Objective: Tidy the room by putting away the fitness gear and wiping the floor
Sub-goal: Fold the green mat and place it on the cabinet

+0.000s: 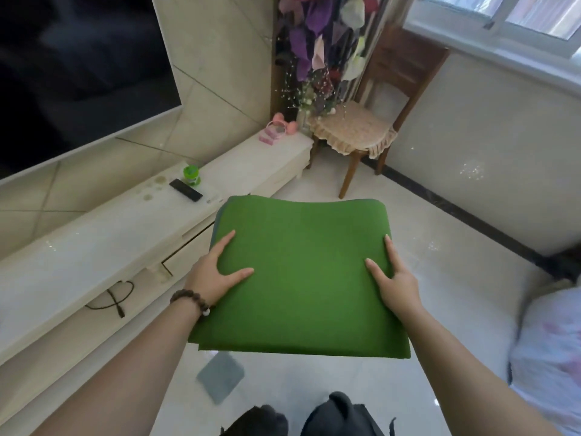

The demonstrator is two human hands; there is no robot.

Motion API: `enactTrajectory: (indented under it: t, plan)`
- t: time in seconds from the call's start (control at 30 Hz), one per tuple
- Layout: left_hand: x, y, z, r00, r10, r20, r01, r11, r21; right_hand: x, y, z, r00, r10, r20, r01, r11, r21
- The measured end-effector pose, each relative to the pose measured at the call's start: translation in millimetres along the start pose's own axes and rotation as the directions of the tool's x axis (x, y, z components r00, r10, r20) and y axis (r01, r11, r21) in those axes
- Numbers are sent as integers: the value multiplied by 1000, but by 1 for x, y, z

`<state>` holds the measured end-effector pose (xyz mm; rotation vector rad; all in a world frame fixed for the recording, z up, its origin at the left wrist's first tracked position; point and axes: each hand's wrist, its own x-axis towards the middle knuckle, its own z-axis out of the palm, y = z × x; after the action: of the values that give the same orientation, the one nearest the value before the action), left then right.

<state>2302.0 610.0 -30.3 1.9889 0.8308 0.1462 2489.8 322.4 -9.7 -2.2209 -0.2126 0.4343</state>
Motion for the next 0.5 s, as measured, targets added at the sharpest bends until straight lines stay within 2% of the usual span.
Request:
enactTrajectory:
  t: [0.3,0.5]
  plan:
    - [147,58,43,989,-31,-142,29,999,-15,207,-32,-21,990,-86,113,91,995,-36]
    - [250,107,74,961,-128,-243,116,991,-63,360,-76,-35,964,-152,217,158,987,-9]
